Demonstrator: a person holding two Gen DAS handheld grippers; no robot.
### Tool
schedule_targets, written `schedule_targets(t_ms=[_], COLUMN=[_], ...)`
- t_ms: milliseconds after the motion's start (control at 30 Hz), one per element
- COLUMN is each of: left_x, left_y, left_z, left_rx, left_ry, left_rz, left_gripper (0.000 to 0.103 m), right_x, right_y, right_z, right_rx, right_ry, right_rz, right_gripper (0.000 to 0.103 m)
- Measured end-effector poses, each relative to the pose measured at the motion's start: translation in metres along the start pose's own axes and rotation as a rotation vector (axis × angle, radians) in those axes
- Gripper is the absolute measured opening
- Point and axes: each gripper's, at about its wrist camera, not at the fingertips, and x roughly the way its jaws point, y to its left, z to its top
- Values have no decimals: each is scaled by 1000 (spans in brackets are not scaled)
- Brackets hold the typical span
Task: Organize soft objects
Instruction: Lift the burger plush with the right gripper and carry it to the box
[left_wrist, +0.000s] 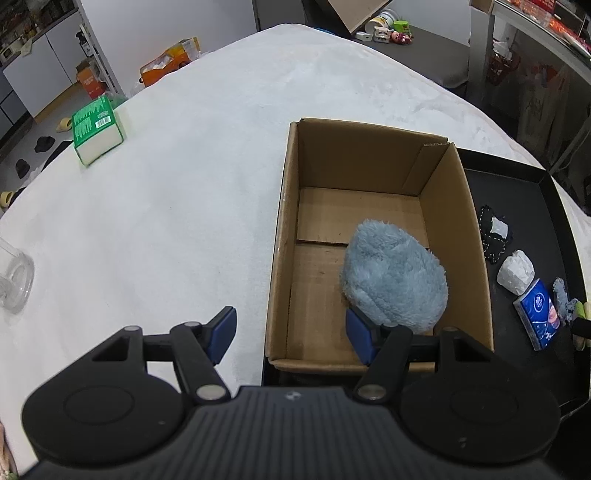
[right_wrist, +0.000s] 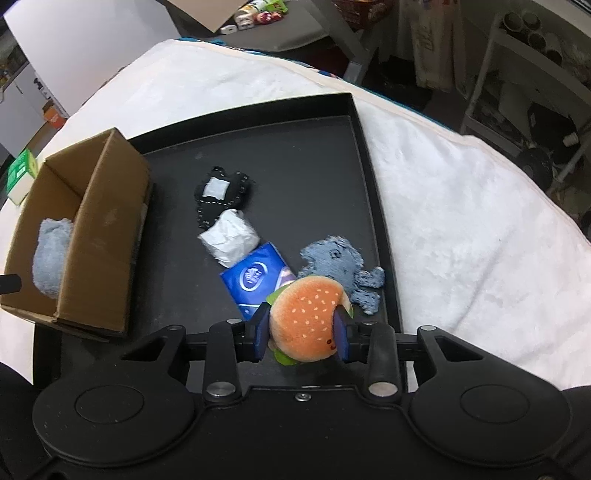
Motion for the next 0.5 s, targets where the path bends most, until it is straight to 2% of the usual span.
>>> schedule_targets(t_ms=[500], left_x=[4], left_y=[12], left_z=[-1], left_rx=[-43], left_ry=[1], left_rz=[-38], left_gripper=[63], right_x=[-20], right_y=[37], right_z=[23], right_rx=[-52], right_ry=[-66], right_rz=[11], right_gripper=[33])
